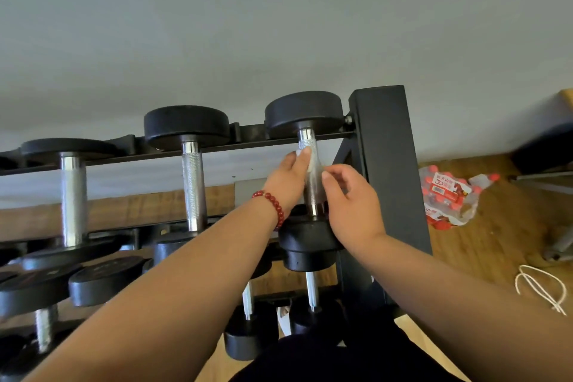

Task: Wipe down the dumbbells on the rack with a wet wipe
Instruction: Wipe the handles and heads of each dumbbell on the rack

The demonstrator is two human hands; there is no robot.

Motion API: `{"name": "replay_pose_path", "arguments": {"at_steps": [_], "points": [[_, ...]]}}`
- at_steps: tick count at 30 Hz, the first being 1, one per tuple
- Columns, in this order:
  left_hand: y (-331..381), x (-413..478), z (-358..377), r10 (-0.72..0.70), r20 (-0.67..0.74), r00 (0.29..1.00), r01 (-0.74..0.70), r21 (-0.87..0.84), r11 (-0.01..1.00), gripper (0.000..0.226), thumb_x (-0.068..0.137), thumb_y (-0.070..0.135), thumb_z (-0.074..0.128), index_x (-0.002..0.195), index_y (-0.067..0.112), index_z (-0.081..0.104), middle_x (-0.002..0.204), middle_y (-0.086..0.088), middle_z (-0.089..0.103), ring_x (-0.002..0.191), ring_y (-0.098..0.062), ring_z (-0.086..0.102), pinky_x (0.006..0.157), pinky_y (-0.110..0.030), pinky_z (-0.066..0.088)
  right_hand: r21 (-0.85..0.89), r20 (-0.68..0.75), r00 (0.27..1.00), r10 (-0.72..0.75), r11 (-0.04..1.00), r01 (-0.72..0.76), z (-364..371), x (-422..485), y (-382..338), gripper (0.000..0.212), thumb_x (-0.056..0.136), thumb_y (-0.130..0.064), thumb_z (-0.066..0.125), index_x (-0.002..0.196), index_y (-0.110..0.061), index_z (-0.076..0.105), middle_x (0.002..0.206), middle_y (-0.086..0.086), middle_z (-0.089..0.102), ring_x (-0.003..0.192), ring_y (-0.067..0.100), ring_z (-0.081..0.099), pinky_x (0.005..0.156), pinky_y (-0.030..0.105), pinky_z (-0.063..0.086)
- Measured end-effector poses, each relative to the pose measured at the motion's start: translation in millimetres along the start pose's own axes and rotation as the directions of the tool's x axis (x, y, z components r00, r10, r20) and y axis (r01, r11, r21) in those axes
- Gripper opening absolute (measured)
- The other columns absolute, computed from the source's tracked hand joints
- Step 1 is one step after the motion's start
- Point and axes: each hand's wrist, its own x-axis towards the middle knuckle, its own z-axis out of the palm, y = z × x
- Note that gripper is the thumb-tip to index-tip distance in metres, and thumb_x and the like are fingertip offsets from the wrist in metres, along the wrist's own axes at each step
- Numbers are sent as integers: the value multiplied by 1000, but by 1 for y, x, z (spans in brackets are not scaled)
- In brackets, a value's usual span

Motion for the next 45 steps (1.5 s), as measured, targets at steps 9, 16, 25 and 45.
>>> {"name": "replay_pose_path", "arguments": {"at_steps": [9, 16, 25, 45], "points": [[13, 21, 5, 56, -58, 997, -58, -24, 998, 34, 98, 58, 32, 102, 29, 50, 99, 3, 63, 95, -16, 64, 85, -32, 51, 39, -34, 999, 39, 999, -38, -6, 1, 1, 15, 100, -23, 49, 92, -32, 59, 87, -11, 62, 77, -14, 55, 65, 1, 39], [-2, 25, 1, 38, 93, 995, -38, 1, 999, 82, 66, 80, 43, 119, 18, 52, 113, -7, 65, 104, -21, 65, 96, -45, 51, 11, -18, 1000, 19, 1000, -18, -6, 2, 7, 14, 98, -26, 51, 104, -25, 64, 95, -10, 64, 86, -7, 57, 70, 3, 42], [5, 14, 1, 53, 97, 994, -67, 145, 987, 37, 100, 48, 41, 118, 17, 45, 99, 2, 63, 85, -8, 61, 78, -26, 50, 33, 1, 1000, 2, 999, -2, -5, 4, 9, 10, 96, -21, 56, 99, -26, 63, 93, -10, 64, 86, -4, 58, 71, 6, 44], [14, 33, -4, 18, 123, 992, 8, -203, 979, 51, 92, 47, 58, 123, 7, 50, 107, -7, 66, 100, -19, 68, 93, -41, 54, -41, 292, 927, -236, 965, 258, -19, 3, 45, 38, 66, -59, 70, 77, -27, 54, 89, -3, 50, 83, 9, 51, 76, 16, 41]]}}
